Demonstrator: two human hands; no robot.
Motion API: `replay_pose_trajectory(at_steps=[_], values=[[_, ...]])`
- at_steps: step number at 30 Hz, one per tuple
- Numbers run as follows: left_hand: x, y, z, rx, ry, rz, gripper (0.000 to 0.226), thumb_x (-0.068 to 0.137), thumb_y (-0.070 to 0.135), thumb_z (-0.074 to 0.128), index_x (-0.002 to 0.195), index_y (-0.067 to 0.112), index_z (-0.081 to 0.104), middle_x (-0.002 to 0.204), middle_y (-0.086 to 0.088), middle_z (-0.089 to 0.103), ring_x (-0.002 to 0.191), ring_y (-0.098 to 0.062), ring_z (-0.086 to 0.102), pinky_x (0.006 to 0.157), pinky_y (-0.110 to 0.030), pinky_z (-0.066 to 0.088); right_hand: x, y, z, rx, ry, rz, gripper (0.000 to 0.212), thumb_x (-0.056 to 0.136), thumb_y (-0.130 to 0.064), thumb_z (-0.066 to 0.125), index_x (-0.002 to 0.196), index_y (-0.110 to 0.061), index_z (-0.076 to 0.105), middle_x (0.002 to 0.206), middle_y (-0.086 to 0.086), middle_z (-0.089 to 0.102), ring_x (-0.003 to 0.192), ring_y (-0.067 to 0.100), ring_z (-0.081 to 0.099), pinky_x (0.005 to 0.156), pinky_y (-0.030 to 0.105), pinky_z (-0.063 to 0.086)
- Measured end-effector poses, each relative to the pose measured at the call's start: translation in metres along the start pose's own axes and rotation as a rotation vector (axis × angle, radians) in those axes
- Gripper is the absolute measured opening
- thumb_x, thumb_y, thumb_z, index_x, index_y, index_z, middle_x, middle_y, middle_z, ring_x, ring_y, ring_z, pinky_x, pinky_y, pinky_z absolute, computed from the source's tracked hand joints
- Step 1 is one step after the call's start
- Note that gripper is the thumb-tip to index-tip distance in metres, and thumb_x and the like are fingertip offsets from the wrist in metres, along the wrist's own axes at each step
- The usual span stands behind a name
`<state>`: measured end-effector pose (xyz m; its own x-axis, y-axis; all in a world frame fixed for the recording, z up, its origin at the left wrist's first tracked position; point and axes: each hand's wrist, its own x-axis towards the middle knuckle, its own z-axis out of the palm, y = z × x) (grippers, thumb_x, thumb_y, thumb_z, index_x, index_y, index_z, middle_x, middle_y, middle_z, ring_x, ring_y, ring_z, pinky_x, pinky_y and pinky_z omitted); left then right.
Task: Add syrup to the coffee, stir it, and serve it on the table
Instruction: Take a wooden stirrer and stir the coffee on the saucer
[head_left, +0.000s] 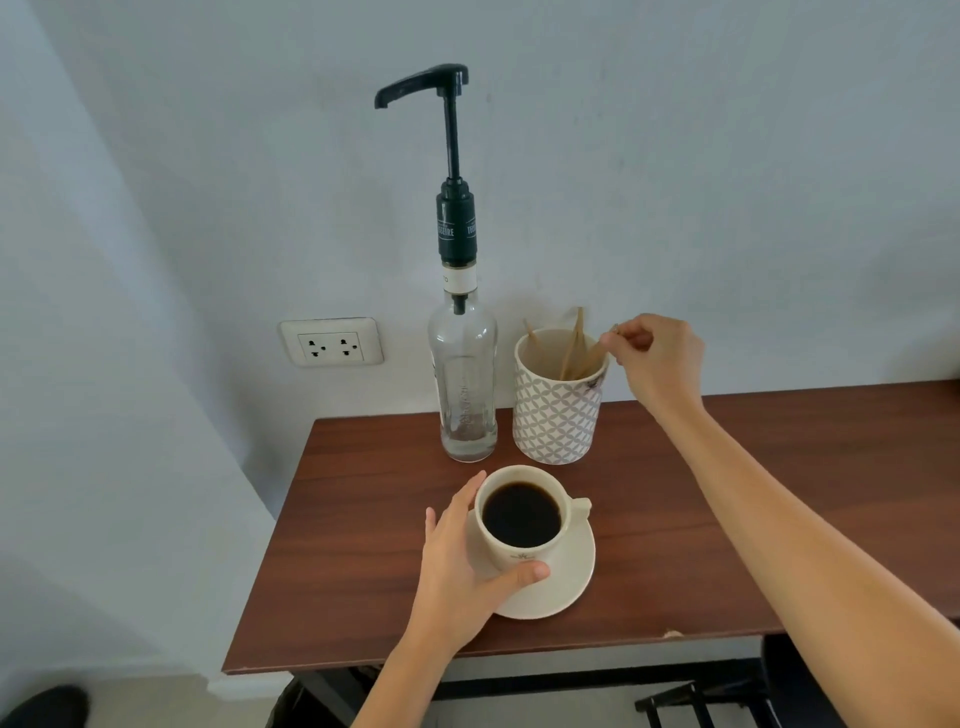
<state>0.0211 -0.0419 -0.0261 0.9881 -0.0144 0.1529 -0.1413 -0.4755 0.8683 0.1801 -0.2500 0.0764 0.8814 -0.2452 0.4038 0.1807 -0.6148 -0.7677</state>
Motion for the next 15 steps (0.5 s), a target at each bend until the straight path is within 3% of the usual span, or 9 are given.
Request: replay_pose_trajectory(at_steps=[4,8,12,15], values=[[0.001,-0.001,-0.001,-0.006,0.012,-0.007,0.086,0.052,0.069,0.078,0.116,0.083,0.022,0.131,0.035,0.048,0.118,0.037,0.024,0.119,-0.06,0.021,0.0,-0.009,-0.005,0.082,-0.01,-0.057,0.013,0.086,-0.015,0.073,0.099,-0.011,0.075,0.083,0.003,0.076,0.077,0.014,0.067,0.085,0.035,0.056],[0.001,-0.002,0.0,-0.025,0.023,0.0,0.083,0.052,0.071,0.077,0.117,0.08,0.026,0.129,0.036,0.049,0.119,0.035,0.027,0.123,-0.056,0.01,0.001,-0.021,-0.018,0.172,0.065,-0.09,0.031,0.088,-0.017,0.072,0.118,-0.012,0.066,0.083,-0.001,0.074,0.078,0.014,0.068,0.082,0.029,0.053],[0.002,-0.007,0.002,-0.049,0.036,0.003,0.084,0.054,0.073,0.078,0.124,0.07,0.033,0.131,0.036,0.051,0.128,0.02,0.037,0.124,-0.055,0.008,-0.002,-0.052,-0.06,0.309,0.201,-0.249,0.013,0.092,-0.016,0.061,0.099,-0.016,0.072,0.072,-0.019,0.066,0.065,0.004,0.06,0.068,0.024,0.05],[0.002,-0.009,0.002,-0.052,0.037,0.007,0.084,0.055,0.071,0.079,0.124,0.071,0.031,0.134,0.04,0.046,0.13,0.018,0.037,0.124,-0.051,0.005,-0.03,-0.076,-0.098,0.495,0.191,-0.353,0.02,0.097,-0.018,0.053,0.09,-0.03,0.067,0.067,-0.017,0.065,0.063,0.003,0.058,0.066,0.021,0.051]])
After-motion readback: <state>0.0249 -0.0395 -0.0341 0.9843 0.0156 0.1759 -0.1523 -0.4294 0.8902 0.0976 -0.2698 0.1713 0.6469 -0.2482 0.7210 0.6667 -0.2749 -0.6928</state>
